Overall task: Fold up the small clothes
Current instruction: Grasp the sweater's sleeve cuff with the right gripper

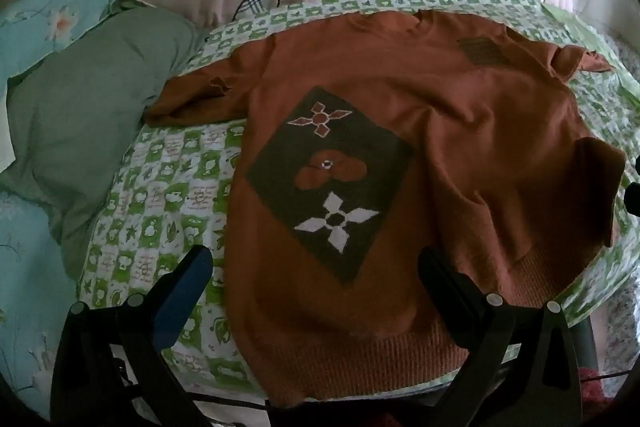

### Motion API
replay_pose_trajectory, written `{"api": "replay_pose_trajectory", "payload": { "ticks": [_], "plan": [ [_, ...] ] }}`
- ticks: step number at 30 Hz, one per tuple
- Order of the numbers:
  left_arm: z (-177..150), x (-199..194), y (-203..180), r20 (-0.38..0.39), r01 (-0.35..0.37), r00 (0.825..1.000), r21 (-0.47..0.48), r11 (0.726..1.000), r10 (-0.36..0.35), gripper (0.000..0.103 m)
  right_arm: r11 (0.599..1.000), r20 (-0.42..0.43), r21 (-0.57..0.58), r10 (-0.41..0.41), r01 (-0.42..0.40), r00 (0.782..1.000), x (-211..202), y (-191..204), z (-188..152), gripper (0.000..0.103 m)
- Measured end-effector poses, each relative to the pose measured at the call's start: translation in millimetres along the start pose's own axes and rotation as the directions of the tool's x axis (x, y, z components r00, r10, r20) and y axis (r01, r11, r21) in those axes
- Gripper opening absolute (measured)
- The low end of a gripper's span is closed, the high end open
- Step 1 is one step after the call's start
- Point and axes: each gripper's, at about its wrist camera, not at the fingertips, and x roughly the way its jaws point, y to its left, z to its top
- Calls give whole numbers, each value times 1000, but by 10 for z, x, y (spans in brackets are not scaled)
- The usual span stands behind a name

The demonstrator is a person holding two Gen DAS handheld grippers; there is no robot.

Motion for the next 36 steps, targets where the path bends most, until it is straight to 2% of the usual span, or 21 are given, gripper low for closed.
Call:
{"api": "replay_pose_trajectory", "payload": {
  "ticks": [28, 36],
  "plan": [
    [-25, 23, 59, 8, 3, 1000, 3, 1000, -3, 103, 1000, 34, 5, -10, 10, 999, -28, -18, 36, 103],
    [44, 86, 26, 4, 5, 1000, 15, 1000, -5, 103, 1000, 102, 2, -15, 14, 995, -79, -69, 95, 103]
  ]
}}
